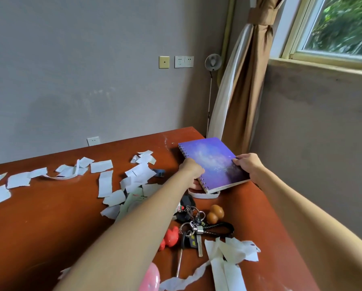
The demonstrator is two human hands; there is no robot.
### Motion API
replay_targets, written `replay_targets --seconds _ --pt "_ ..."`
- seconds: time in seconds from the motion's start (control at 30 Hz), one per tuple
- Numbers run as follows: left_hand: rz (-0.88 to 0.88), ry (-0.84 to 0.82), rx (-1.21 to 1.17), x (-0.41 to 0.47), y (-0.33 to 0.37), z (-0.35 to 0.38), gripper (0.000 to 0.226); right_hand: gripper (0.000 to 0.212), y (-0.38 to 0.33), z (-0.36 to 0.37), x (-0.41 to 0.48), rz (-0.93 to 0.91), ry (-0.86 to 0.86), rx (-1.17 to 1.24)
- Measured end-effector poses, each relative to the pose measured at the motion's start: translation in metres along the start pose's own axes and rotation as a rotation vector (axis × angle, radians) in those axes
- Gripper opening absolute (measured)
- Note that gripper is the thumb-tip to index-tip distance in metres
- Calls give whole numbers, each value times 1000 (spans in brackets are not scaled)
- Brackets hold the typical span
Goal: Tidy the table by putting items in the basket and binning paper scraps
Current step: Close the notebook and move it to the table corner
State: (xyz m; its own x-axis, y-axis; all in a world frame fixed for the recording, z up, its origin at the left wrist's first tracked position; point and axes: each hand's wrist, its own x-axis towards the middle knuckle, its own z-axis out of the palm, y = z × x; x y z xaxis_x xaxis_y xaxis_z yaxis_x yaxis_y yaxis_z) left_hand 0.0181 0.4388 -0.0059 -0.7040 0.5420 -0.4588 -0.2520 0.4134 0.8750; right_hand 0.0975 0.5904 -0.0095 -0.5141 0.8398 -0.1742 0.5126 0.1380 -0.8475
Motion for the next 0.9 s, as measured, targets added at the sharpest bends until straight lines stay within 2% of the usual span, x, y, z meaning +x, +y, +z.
replay_targets --seconds 0.1,0.2,0.3,0.47,0.57,0.67,0.73,0.9 --pt "74 50 178 -6 -7 -1 30 25 2 -1 5 15 -4 45" --pt "155 85 338 -12 -14 -12 13 26 5 0 7 24 26 71" --pt "194 83 433 -17 -19 -22 23 26 6 2 6 31 52 99" --pt "286 -59 651 -35 -18 -28 18 26 10 -1 3 47 91 144" --pt "297 -206 763 -46 -18 -29 4 26 14 -4 0 61 112 163" --pt "266 -282 800 -48 -23 -35 17 26 14 -4 -3 63 111 161" --pt "257 -251 828 -47 -26 -41 24 26 12 -4 -5 56 107 160" --pt "201 -21 868 -47 -28 -55 15 26 14 -8 -8 57 95 152"
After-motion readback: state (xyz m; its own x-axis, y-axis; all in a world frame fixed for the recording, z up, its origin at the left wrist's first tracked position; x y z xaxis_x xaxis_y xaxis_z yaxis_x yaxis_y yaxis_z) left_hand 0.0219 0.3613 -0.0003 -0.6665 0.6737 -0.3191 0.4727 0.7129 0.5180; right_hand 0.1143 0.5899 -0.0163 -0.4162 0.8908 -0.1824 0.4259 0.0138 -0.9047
